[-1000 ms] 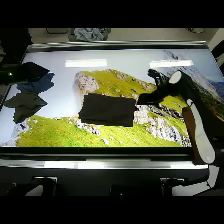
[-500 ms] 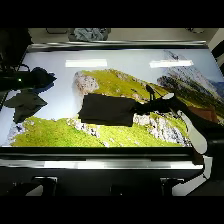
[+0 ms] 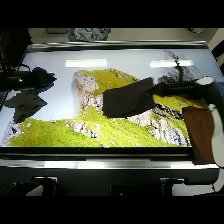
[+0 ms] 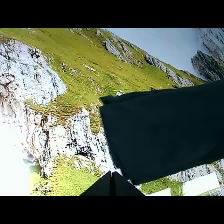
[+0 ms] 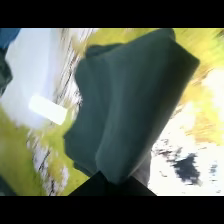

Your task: Fold the shirts.

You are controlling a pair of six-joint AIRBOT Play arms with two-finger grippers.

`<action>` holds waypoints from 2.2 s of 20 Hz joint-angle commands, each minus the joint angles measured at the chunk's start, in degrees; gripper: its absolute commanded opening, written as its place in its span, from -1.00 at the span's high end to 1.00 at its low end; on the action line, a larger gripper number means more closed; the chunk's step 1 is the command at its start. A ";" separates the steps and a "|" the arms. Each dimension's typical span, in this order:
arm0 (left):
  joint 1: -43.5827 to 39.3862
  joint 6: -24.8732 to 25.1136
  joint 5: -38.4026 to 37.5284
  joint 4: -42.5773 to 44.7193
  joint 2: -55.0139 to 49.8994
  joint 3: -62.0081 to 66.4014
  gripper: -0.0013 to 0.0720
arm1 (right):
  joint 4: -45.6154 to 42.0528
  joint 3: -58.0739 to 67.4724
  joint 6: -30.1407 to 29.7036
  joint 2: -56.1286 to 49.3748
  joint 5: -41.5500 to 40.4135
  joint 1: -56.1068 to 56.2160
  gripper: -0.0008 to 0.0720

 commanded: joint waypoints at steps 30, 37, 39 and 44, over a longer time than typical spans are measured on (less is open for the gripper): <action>0.00 1.51 -0.02 0.15 0.00 -0.02 0.84 | -45.68 -5.86 13.33 16.41 25.44 -48.81 0.82; 0.00 1.46 0.00 -0.07 0.02 -0.02 0.84 | -47.71 -21.38 15.52 17.92 17.64 -48.81 0.48; 0.00 1.46 0.02 -0.07 0.02 0.02 0.84 | -48.41 -21.40 12.57 18.12 16.79 -48.81 -0.74; 0.00 1.49 2.40 -0.04 0.02 4.44 0.85 | -46.05 -5.40 7.32 20.68 5.33 -48.63 -0.77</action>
